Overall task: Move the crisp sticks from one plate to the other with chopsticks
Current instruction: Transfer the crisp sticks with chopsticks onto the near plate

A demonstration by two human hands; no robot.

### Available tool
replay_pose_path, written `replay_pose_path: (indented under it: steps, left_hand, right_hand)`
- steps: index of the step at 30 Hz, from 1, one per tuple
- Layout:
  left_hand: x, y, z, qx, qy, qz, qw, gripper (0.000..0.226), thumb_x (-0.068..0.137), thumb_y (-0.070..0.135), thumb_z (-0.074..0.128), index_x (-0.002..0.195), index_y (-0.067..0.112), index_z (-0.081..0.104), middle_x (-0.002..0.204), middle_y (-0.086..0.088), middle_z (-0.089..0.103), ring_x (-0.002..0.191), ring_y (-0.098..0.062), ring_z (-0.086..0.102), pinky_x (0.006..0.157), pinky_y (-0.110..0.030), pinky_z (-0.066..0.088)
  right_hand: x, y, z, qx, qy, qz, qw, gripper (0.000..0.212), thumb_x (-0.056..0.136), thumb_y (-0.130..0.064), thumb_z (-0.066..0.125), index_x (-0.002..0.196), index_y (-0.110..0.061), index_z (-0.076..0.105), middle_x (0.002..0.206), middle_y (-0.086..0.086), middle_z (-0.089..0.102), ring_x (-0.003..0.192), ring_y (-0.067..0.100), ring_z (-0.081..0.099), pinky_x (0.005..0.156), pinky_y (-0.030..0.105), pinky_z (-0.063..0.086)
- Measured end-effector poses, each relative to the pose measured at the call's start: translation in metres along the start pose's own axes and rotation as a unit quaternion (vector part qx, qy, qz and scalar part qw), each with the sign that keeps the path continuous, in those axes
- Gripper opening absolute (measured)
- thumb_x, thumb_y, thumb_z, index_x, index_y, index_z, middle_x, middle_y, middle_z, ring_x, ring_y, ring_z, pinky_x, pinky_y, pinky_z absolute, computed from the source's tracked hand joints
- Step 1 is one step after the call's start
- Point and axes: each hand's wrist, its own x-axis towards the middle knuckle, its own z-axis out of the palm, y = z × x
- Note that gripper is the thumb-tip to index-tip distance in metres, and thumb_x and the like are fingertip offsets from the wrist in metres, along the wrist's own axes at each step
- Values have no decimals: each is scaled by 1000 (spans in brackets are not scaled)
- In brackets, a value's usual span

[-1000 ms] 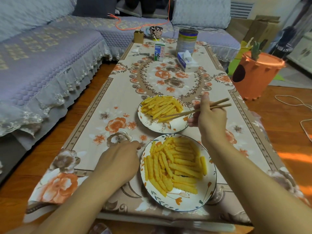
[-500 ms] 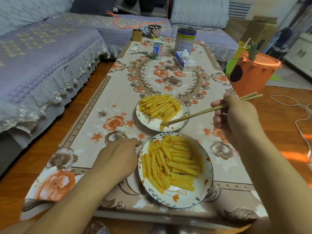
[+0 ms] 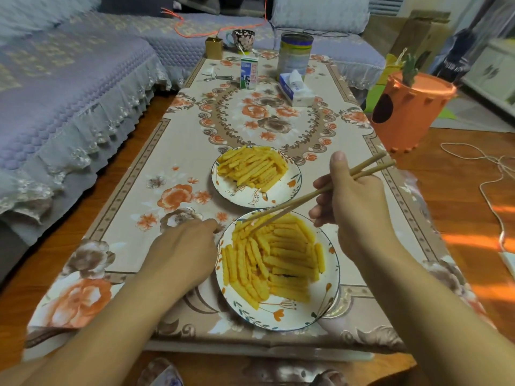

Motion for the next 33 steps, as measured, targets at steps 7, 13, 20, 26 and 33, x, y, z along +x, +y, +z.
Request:
replay_pose_path:
  steps: [7, 13, 20, 26, 33]
  left_hand:
    - [-2, -12, 21, -51, 47, 29, 997, 40, 98, 15, 42, 132, 22, 62, 124, -4, 60, 116, -31, 57, 79, -42, 50]
    - [-3, -23, 53, -59, 160, 85, 982, 44, 85, 5, 62, 127, 16, 67, 98, -1, 52, 93, -27, 50, 73, -42, 47]
    - [-1, -25, 59, -48, 185, 93, 977, 46, 86, 18, 48, 129, 19, 64, 100, 2, 49, 95, -25, 49, 76, -42, 50]
    - [0, -23, 60, -32, 189, 85, 978, 44, 85, 18, 50, 126, 19, 65, 101, 3, 51, 97, -23, 48, 78, -41, 50]
    - [-1, -23, 60, -36, 185, 79, 979, 45, 84, 9, 69, 128, 17, 65, 103, 0, 53, 98, -25, 49, 80, -42, 48]
  right_hand:
    - [20, -18, -32, 6, 75, -83, 994, 47, 110, -35, 43, 80, -6, 64, 55, 6, 52, 40, 15, 54, 40, 26, 45]
    - [64, -10, -11, -140, -16, -214, 967, 37, 109, -32, 47, 92, -10, 71, 61, 13, 63, 50, 23, 63, 50, 40, 51]
    - [101, 3, 11, -228, -31, -225, 947, 53, 107, -38, 48, 75, -1, 68, 51, 11, 61, 48, 23, 62, 59, 45, 53]
    - [103, 7, 16, -204, -26, -200, 958, 53, 108, -40, 47, 76, -3, 68, 56, 23, 58, 52, 34, 57, 58, 49, 51]
    - [63, -24, -29, -122, 43, -192, 973, 50, 110, -35, 41, 78, -7, 68, 55, 12, 57, 41, 20, 56, 45, 36, 48]
